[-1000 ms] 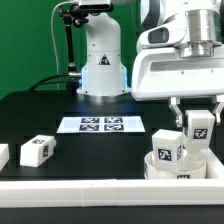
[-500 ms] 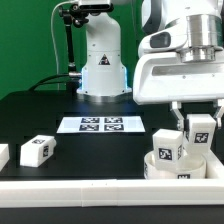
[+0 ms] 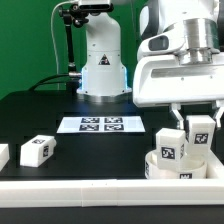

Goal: Assemble stool

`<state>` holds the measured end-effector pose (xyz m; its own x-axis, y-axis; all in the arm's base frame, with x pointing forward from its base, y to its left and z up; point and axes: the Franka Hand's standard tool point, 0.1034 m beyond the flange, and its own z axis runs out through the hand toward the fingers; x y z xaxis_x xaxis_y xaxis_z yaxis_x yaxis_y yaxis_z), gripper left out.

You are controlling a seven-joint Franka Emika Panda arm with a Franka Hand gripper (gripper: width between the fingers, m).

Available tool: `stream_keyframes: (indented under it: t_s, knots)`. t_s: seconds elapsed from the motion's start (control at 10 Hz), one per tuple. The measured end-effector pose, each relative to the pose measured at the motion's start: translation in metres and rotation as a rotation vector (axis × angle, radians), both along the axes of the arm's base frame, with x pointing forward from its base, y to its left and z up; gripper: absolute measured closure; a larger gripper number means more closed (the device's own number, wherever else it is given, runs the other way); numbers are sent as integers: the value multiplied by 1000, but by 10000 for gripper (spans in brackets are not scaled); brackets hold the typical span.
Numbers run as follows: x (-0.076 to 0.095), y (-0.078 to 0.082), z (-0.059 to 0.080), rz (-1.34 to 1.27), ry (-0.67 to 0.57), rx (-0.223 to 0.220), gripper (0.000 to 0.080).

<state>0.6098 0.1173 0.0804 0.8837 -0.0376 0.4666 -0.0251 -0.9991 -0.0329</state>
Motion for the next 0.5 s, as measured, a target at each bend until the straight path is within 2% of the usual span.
stream_keyframes:
  t_s: [0.3, 0.4, 0.5]
  knots:
    - [0, -2, 0, -12, -29, 5, 459]
    - [0, -2, 0, -14, -29, 6, 269]
    - [0, -2, 0, -13, -29, 5, 188]
